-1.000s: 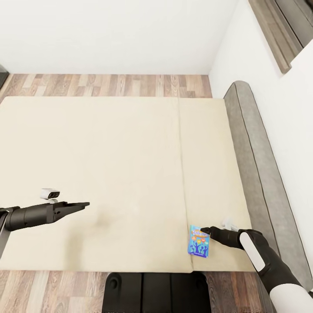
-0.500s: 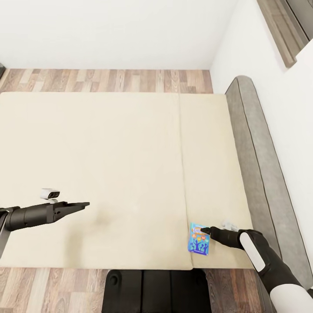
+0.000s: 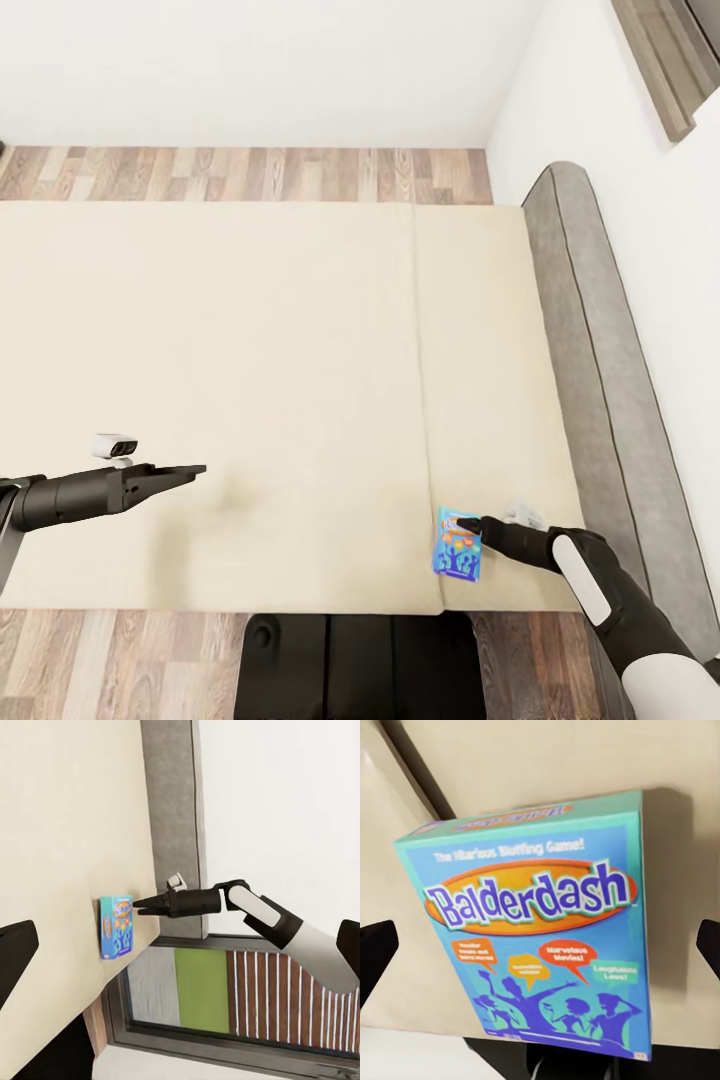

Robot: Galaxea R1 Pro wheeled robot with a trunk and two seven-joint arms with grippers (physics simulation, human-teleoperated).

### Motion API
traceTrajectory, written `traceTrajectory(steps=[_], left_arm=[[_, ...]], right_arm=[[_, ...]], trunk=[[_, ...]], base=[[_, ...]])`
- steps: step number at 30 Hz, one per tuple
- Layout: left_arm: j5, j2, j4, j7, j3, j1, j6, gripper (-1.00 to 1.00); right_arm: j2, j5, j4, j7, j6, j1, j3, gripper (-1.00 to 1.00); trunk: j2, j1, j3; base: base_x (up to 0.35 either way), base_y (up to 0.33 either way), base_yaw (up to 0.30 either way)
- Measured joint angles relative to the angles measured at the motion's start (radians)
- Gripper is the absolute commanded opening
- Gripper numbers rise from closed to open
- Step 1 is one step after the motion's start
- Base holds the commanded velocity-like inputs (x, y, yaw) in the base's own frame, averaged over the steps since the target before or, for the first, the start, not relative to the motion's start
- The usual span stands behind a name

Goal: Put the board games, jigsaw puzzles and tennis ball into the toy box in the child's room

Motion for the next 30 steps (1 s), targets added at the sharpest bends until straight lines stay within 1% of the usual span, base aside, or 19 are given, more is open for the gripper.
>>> traceTrajectory(steps=[30], left_arm=[[0.001, 0.0, 0.0, 0.0, 0.0, 0.0, 0.0, 1.0]], right_arm=[[0.0, 0.002, 0.002, 0.005, -0.012, 0.0, 0.0, 1.0]], trunk=[[0.0, 0.0, -0.049]], base=[[0.0, 0.0, 0.0]])
